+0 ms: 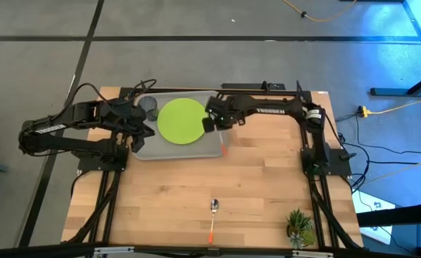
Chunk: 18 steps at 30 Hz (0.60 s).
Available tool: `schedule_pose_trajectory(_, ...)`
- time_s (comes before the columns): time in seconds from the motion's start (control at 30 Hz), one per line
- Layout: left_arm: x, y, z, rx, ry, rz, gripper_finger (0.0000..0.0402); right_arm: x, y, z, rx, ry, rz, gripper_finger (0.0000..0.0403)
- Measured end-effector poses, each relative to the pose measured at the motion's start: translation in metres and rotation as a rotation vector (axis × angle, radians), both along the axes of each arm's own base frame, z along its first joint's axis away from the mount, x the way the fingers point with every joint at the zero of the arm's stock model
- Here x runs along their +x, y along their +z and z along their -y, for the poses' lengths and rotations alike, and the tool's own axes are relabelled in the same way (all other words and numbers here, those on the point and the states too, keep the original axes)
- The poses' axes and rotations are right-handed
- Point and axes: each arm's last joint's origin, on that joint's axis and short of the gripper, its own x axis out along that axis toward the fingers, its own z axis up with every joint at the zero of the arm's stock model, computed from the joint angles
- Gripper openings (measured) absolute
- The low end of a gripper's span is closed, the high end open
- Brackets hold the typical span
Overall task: Pick and place plate/cup/fork/spoon on tray
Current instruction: Put the orange fork on the gray tray to the right of the green plate
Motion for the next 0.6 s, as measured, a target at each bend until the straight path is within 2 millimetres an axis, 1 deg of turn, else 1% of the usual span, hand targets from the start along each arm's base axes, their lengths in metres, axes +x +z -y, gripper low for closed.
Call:
schedule_pose_trajectory(0.13, 0.0, 0.0, 0.0, 0.0, 0.0, 0.0, 0.0046, 0.004, -0.013, 0.017, 0.015, -0.006, 0.021, 0.0007)
schedule_pose_trajectory(0.37, 0.0, 0.0, 0.0, 0.0, 0.0, -0.001, 0.0046, 0.005, -0.045, 0.034, 0.046, 0.005, -0.049, 0.0007)
schedule_pose_trajectory(0.6, 0.0, 0.0, 0.0, 0.009, 0.01, -0.002, 0.0046, 0.004, -0.052, 0.048, 0.009, -0.011, -0.045, 0.0007)
